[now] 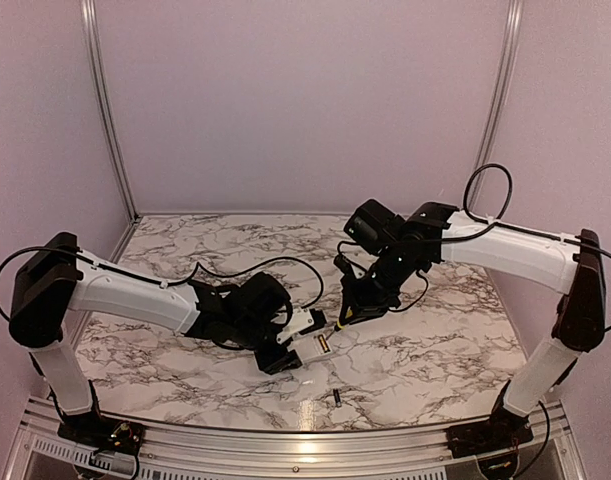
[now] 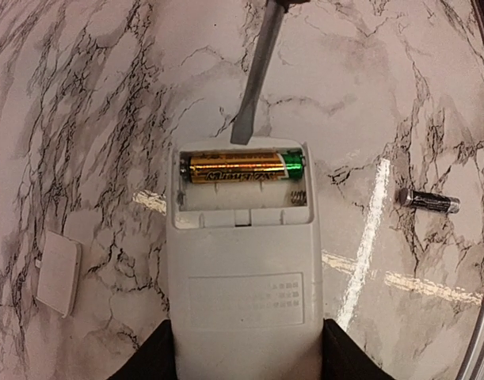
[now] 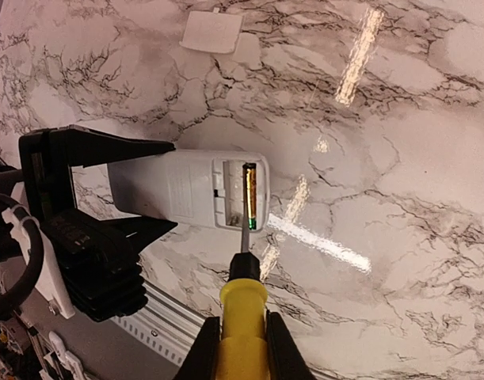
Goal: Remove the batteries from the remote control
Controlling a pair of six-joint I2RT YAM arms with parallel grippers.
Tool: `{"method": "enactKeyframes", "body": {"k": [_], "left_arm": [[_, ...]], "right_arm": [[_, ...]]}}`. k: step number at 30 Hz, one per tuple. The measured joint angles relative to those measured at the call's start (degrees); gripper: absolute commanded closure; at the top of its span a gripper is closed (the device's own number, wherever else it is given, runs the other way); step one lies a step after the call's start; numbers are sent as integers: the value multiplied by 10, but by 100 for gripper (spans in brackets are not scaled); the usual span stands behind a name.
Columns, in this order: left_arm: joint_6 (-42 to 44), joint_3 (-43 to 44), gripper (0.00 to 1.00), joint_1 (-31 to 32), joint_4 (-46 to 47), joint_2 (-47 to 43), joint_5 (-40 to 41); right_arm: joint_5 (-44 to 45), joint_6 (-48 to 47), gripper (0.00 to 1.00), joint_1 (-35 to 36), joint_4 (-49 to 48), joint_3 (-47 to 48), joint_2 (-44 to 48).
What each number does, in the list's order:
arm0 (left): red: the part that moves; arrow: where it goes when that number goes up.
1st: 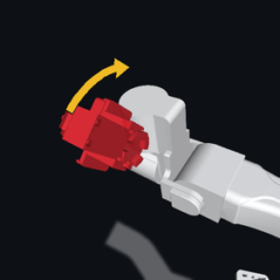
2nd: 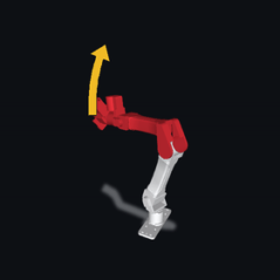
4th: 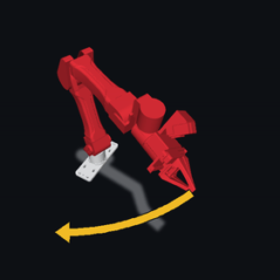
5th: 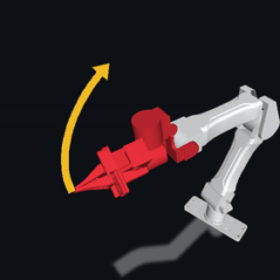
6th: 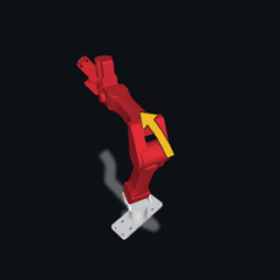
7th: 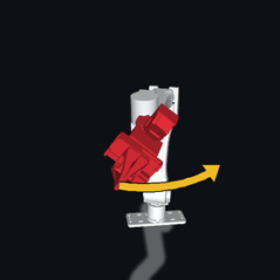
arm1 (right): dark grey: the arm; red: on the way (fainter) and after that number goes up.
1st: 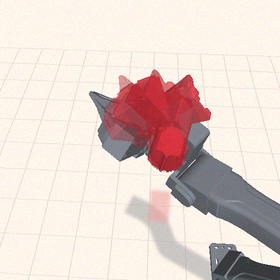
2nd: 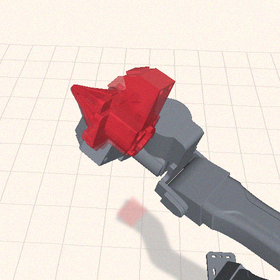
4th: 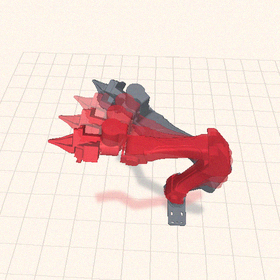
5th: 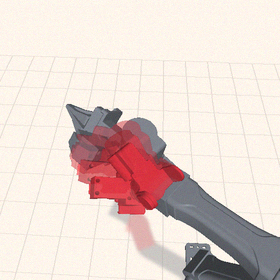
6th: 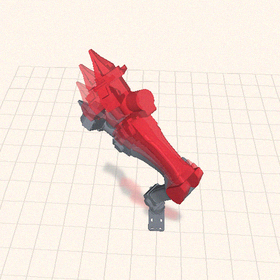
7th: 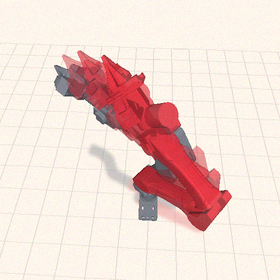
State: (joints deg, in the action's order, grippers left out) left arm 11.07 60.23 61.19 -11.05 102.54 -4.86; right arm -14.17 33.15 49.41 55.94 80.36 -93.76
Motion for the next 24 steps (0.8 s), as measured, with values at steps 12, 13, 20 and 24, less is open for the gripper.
{"method": "enactKeyframes", "body": {"k": [12, 13, 20, 24], "left_arm": [[-19, 11, 100, 0, -17, 11, 0], [-19, 11, 100, 0, -18, 11, 0], [-24, 19, 100, 0, -23, 16, 0], [-29, 20, 100, 0, -24, 19, 0]], "right_arm": [[2, -7, 100, 2, 7, 5, -24], [2, -9, 100, 2, 7, 5, -26], [3, -19, 100, 2, 7, 9, -40], [3, -24, 100, 2, 6, 12, -43]]}}
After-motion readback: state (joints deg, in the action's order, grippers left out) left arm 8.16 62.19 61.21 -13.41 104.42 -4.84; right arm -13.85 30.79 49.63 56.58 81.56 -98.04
